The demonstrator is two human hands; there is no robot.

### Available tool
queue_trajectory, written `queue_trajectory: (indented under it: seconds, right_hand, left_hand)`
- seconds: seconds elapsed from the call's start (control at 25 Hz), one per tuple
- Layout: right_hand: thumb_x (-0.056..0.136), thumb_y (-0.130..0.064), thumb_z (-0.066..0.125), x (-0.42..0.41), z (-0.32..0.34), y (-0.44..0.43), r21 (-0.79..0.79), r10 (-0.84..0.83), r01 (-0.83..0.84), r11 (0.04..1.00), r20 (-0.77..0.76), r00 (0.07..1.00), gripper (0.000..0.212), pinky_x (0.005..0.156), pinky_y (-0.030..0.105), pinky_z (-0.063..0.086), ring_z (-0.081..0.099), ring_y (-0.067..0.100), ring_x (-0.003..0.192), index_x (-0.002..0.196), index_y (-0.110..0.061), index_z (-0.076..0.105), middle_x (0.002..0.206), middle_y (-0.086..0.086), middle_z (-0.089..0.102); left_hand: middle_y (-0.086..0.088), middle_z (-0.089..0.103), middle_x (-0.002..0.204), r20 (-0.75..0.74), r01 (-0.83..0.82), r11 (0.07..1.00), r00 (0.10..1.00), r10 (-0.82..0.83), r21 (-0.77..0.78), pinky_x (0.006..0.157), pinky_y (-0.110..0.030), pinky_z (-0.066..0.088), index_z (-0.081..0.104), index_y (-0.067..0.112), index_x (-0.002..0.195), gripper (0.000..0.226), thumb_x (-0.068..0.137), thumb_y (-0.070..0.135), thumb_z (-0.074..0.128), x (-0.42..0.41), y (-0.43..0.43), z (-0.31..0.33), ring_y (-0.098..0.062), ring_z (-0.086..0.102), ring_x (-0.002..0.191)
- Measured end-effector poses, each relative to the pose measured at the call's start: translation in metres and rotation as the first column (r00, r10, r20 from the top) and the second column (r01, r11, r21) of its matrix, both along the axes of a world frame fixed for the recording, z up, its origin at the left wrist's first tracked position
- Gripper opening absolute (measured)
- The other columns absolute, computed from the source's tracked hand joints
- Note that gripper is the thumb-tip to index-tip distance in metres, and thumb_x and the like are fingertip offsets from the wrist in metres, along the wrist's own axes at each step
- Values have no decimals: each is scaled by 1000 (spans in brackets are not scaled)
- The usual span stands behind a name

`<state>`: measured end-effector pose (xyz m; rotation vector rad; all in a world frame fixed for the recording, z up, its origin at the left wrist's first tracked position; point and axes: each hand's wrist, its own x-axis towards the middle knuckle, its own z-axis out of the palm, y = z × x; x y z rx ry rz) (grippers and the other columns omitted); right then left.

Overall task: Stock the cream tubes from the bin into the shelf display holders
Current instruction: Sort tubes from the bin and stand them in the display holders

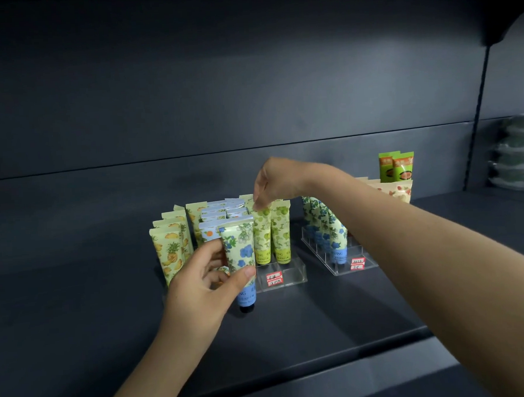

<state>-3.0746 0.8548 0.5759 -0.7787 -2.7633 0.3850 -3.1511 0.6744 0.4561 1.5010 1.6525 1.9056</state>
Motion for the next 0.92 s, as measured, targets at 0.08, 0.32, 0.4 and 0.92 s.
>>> queue_trajectory:
  seconds: [0.08, 0.32, 0.4, 0.92]
  right_hand:
    - [79, -21, 73, 1, -4, 3, -15, 8, -8, 1000, 1, 1000, 13, 85, 27, 46, 60, 13, 86, 85, -10, 71, 71, -11, 62]
    - [81, -21, 71, 5, -9, -1, -44, 40, -42, 998, -38, 998, 14, 79, 21, 39, 56, 6, 81, 92, -12, 70, 74, -15, 60]
    - [81, -23, 71, 6, -10, -1, -31, 32, -34, 999, -38, 999, 18, 75, 19, 39, 54, 4, 78, 96, -11, 70, 74, -16, 58]
    - [86, -28, 65, 28, 0, -18, 16, -23, 26, 1000, -144, 989, 22, 79, 24, 41, 55, 13, 92, 101, -13, 70, 92, -5, 61]
  left_hand:
    - [21, 69, 83, -6, -6, 1000, 1000, 6, -2, 67, -8, 49, 61, 33, 89, 36, 74, 3, 73, 1, 0, 1, 2, 60, 69]
    - [13, 70, 88, 8, -24, 999, 1000, 24, -32, 75, -25, 53, 65, 42, 83, 37, 72, 9, 77, -1, 1, 0, -10, 63, 73]
    - [4, 70, 92, 6, -27, 999, 1000, 27, -44, 81, -33, 54, 65, 44, 85, 37, 71, 13, 80, -2, 2, 0, -20, 65, 79]
    - [11, 66, 90, 17, -10, 999, 1000, 11, -50, 82, -26, 51, 60, 34, 87, 29, 77, 10, 72, 6, -3, 7, -12, 63, 90]
